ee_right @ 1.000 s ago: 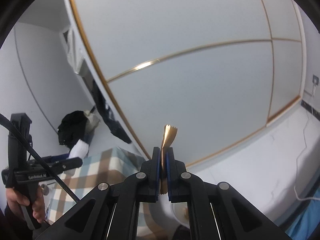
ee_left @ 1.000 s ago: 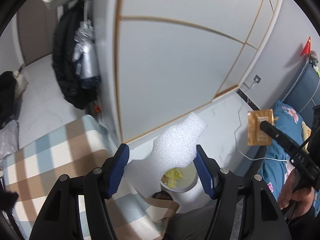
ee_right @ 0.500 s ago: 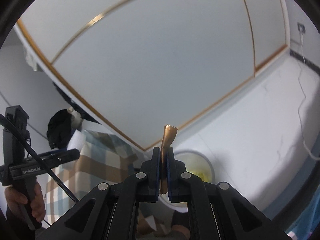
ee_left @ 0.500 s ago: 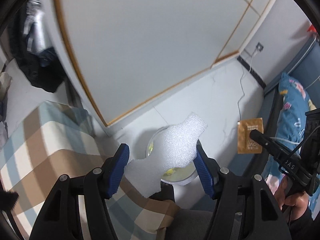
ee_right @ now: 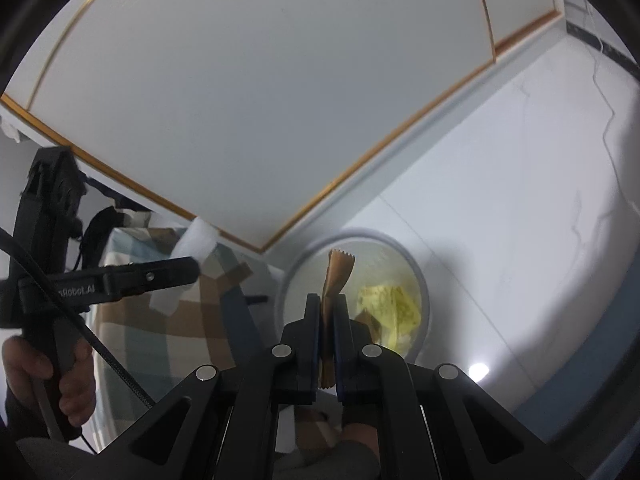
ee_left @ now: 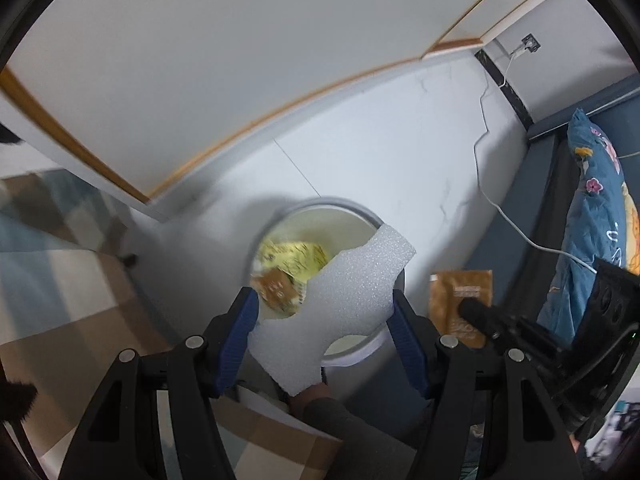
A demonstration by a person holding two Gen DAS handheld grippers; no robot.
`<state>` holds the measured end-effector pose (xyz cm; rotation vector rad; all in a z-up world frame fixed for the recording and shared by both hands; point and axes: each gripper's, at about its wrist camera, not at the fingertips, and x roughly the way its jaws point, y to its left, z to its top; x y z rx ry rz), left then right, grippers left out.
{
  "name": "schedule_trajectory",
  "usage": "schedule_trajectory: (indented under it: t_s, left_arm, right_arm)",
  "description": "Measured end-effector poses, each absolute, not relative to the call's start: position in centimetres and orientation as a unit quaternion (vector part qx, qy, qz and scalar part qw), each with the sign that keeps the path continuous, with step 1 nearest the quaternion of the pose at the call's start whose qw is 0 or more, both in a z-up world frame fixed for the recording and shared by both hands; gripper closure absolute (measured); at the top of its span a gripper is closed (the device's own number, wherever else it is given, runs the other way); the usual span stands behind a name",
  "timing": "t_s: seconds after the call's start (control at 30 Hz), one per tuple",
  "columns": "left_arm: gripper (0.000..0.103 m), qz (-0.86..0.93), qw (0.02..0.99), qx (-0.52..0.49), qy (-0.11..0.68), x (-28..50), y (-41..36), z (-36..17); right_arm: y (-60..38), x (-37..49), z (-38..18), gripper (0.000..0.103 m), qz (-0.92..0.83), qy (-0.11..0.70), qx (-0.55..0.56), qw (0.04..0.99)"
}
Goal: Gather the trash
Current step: 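Open both grippers to drop the foam and packet into the bin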
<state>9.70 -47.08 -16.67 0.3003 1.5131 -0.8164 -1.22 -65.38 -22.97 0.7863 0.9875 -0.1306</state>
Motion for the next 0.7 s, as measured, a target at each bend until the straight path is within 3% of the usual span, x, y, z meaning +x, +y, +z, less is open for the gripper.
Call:
schedule_trajectory:
  t_s: [0.37, 0.7]
  left_arm:
    - [0.041, -0.335, 0.578, 0.051, 0.742, 10.9, -47.7, -21.1]
    - [0.040, -0.319, 0.566, 0.044, 0.759, 11.5, -47.6, -22.7]
  right_arm:
    - [-65.0, -0.3, -26.7, 0.098, -0.060, 0.489, 0.393, 0.776]
    - [-65.0, 0.0, -28.3, 0.097, -0.059, 0.498, 0.400, 0.767]
